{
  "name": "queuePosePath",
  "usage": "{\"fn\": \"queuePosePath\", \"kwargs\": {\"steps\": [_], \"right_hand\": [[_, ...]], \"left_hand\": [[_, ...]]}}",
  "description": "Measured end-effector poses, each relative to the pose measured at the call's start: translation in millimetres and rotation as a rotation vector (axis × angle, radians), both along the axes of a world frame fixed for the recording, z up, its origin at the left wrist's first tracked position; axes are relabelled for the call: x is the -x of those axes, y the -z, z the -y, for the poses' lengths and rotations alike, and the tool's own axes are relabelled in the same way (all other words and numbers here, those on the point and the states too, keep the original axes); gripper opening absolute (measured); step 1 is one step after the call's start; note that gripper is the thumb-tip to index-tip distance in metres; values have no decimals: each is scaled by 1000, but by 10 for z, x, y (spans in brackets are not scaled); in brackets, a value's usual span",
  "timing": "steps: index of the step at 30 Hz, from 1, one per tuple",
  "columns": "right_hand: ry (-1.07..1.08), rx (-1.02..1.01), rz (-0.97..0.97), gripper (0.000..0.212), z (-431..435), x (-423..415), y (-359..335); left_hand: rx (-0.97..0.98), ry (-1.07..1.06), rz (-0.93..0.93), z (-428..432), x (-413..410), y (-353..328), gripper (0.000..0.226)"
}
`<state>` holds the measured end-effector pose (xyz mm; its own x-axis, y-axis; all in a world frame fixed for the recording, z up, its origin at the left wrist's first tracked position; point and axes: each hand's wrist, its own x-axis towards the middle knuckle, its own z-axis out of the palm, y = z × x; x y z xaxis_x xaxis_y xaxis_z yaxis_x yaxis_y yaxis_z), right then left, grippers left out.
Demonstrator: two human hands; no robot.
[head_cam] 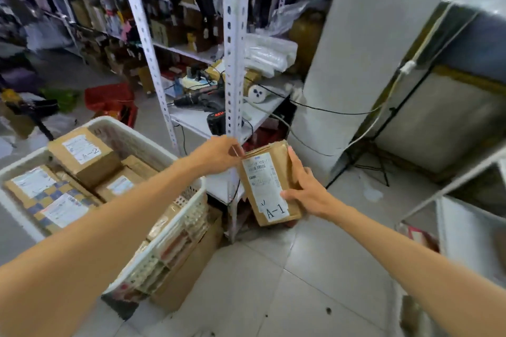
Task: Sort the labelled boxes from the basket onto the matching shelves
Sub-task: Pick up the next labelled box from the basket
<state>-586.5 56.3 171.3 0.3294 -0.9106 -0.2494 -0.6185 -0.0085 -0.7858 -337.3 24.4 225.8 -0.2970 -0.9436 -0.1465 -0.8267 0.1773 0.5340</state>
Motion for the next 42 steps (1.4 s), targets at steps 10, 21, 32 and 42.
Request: {"fn": "queuePosePath", "kwargs": {"steps": [10, 21, 32, 42], "right_hand": [[676, 347, 256, 95, -712, 1830, -560], [1275, 608, 268, 80, -1803, 2621, -1222], [1724, 856, 169, 80, -2831, 2301, -1644], [2013, 1025, -43, 75, -3657, 1778, -1787]], "left_hand": [[122, 343, -82, 152, 2012, -411, 17], [188, 854, -205, 102, 3953, -863, 18], [82, 1380, -288, -733, 4969, -1130, 22], [-12, 1745, -271, -1919, 5208, -826, 25]]}}
